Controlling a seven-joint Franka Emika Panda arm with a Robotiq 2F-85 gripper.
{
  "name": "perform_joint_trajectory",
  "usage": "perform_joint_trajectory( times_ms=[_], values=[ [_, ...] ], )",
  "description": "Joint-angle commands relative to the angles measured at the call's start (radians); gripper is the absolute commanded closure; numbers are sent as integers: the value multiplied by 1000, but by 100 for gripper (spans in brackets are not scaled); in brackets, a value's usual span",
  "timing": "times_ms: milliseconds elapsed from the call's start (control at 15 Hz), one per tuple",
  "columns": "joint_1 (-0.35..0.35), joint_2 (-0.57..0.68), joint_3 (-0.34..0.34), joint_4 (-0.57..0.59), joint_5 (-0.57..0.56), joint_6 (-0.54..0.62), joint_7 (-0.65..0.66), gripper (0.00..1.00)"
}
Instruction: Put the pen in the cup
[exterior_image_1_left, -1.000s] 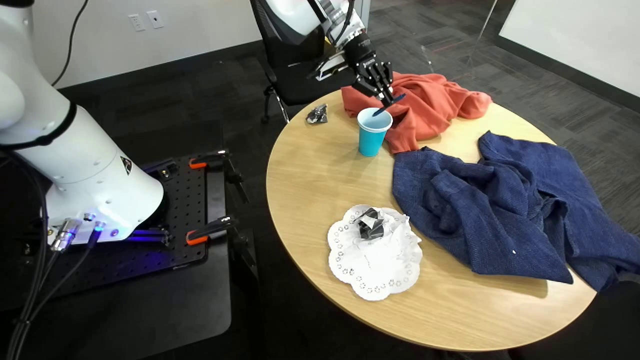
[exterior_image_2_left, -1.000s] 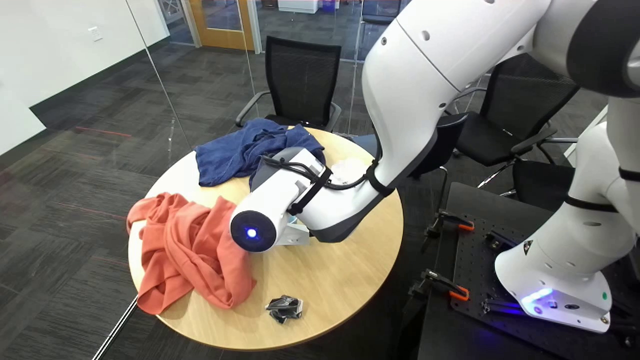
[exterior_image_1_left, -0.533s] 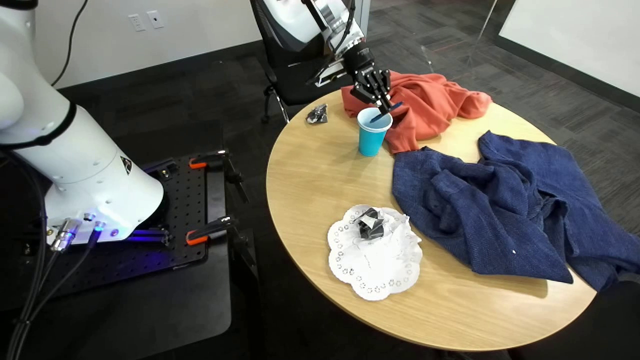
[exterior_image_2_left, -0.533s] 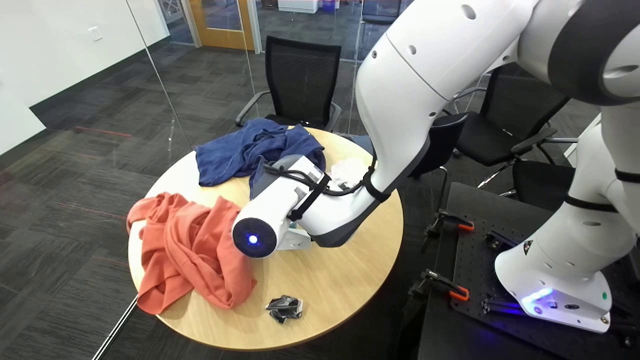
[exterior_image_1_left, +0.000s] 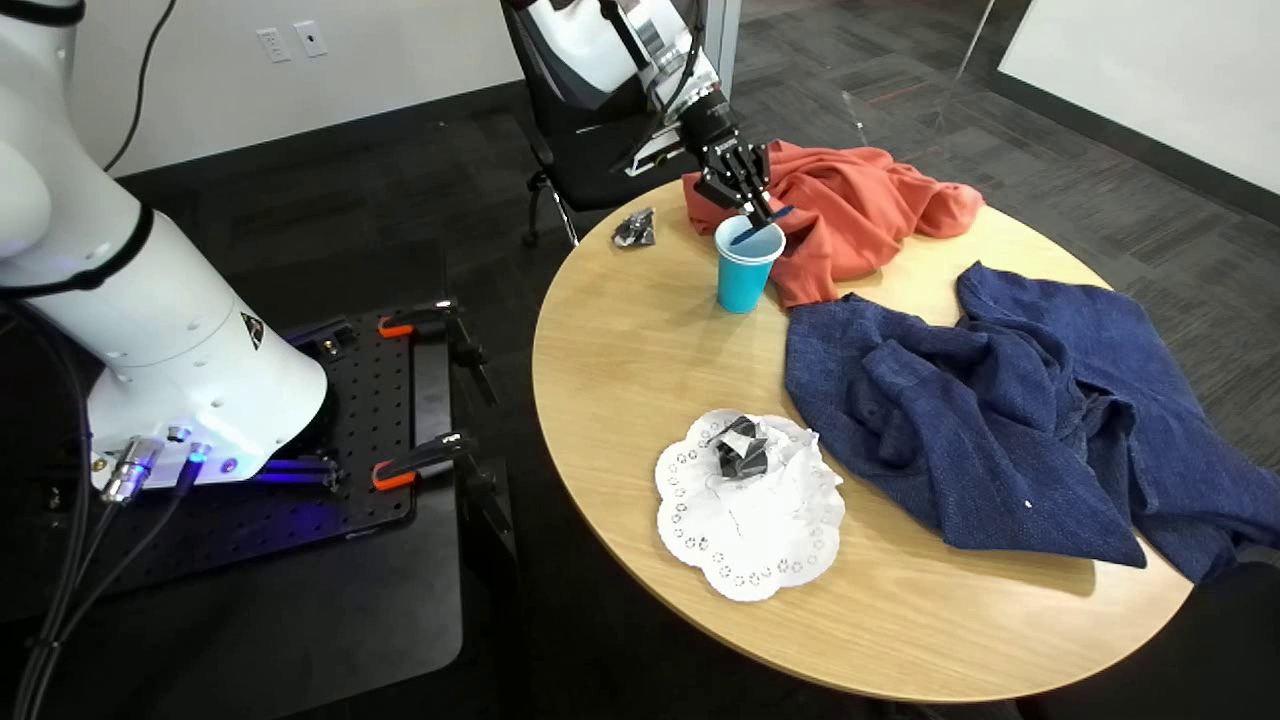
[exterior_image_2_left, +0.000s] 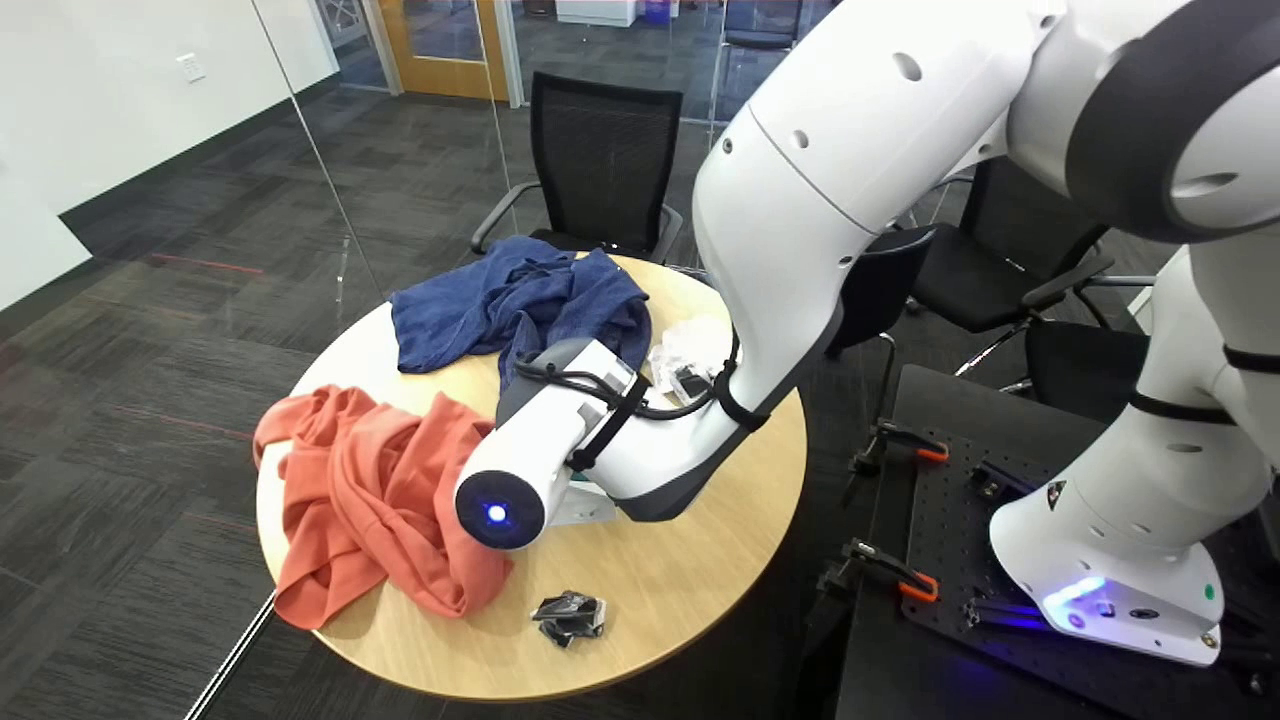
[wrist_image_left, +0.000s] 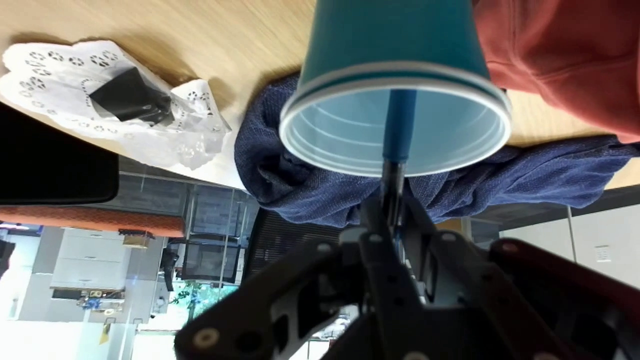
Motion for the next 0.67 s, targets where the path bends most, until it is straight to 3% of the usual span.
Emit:
perform_joint_trajectory(
  times_ms=[0, 533, 600],
  values=[
    [7, 29, 9, 41, 0, -53, 14, 60],
    [4, -50, 3, -17, -16, -95, 91, 1],
    [3, -62, 3, -25, -17, -102, 102, 0]
  ],
)
